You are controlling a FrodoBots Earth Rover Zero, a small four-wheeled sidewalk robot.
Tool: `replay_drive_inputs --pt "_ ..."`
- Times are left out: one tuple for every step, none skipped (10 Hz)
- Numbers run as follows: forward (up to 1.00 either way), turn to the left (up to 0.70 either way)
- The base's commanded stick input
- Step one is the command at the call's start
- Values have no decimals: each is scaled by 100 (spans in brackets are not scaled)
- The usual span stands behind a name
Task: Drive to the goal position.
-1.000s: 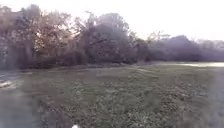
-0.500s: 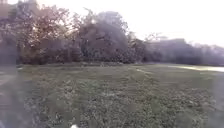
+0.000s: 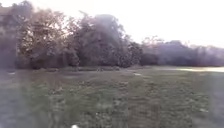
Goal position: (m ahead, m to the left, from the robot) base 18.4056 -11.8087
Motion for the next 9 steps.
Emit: replay_drive_inputs --pt "0 -60" --pt "0 -57" --pt "0 -52" --pt "0 0" --pt "0 0" --pt "0 0" --pt "0 0" --pt "0 0" --pt "0 0"
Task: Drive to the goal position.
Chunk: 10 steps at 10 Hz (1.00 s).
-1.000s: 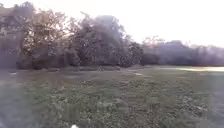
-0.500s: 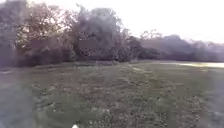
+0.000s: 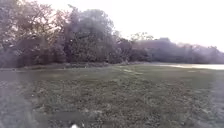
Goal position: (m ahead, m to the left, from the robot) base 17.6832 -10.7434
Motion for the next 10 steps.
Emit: replay_drive_inputs --pt "0 0" --pt "0 0" --pt "0 0" --pt "0 -24" --pt "0 -52" --pt "19 -46" --pt "46 -25" --pt "60 -15" --pt "60 -15" --pt "60 -15"
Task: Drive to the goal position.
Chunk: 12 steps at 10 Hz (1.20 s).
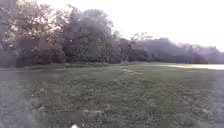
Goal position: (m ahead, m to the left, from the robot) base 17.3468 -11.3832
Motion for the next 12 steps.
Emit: replay_drive_inputs --pt "60 -15" --pt "60 -15" --pt "60 -15" --pt "60 -15" --pt "60 -15" --pt "60 -15" --pt "60 -15" --pt "60 -15" --pt "60 -15" --pt "60 -15" --pt "60 -15" --pt "60 -15"
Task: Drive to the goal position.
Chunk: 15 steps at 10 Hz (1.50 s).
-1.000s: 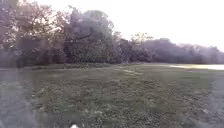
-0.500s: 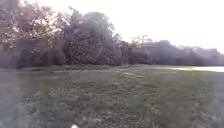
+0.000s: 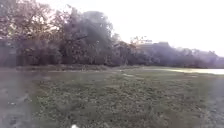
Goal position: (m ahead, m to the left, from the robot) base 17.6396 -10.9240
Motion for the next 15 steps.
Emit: replay_drive_inputs --pt "60 -15" --pt "60 -15" --pt "60 -15" --pt "60 -15" --pt "60 -15" --pt "60 -15" --pt "60 -15" --pt "60 -15" --pt "60 -15" --pt "60 -15" --pt "60 -15" --pt "60 -15" --pt "60 -15" --pt "60 -15" --pt "60 -15"
